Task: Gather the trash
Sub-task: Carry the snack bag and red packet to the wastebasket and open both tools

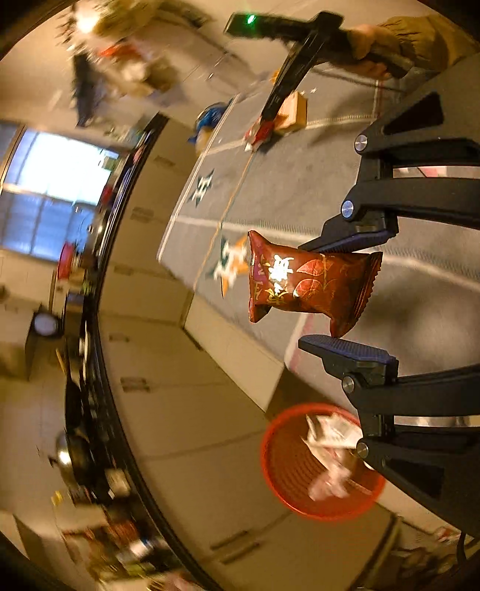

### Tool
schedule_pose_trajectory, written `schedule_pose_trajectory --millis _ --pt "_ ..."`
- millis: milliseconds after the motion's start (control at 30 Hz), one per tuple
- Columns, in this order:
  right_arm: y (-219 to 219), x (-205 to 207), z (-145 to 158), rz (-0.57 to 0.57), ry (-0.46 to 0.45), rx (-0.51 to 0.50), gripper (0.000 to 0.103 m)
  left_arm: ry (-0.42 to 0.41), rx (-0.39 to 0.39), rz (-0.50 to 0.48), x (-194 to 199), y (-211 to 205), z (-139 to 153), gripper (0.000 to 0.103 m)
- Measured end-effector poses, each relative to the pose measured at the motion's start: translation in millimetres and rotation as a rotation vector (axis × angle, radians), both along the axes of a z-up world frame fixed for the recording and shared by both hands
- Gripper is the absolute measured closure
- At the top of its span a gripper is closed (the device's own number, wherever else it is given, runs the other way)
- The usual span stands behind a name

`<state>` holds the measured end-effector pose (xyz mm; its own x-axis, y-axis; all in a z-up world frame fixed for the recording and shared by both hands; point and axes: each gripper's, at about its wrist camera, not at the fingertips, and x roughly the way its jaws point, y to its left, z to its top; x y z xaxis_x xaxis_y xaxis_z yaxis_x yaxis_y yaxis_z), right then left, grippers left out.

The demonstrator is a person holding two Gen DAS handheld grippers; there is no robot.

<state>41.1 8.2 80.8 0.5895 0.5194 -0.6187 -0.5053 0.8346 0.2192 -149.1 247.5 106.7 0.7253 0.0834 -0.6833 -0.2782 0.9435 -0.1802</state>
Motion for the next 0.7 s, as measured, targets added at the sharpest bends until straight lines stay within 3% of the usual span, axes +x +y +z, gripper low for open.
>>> schedule_pose_trajectory --millis 167,367,500,567,633,700 --pt "17 -35 10 0.056 -0.005 0.008 0.100 0.002 -0.013 0.061 -25 28 -10 0.062" --pt "24 -67 17 0.079 0.015 0.035 0.100 -0.005 0.004 0.068 -37 36 -21 0.062" --pt "28 -76 18 0.061 0.012 0.000 0.100 -0.001 -0.012 0.058 -40 41 -30 0.062" --pt "18 -66 17 -0.008 0.007 -0.015 0.087 -0.001 -0.008 0.054 -42 43 -33 0.062" --pt "2 -47 15 -0.116 -0.011 -0.043 0.021 -0.004 -0.003 0.054 -45 46 -35 0.062" --pt "-12 -23 9 -0.225 -0.058 -0.127 0.017 -0.003 -0.005 0.053 -45 46 -36 0.062"
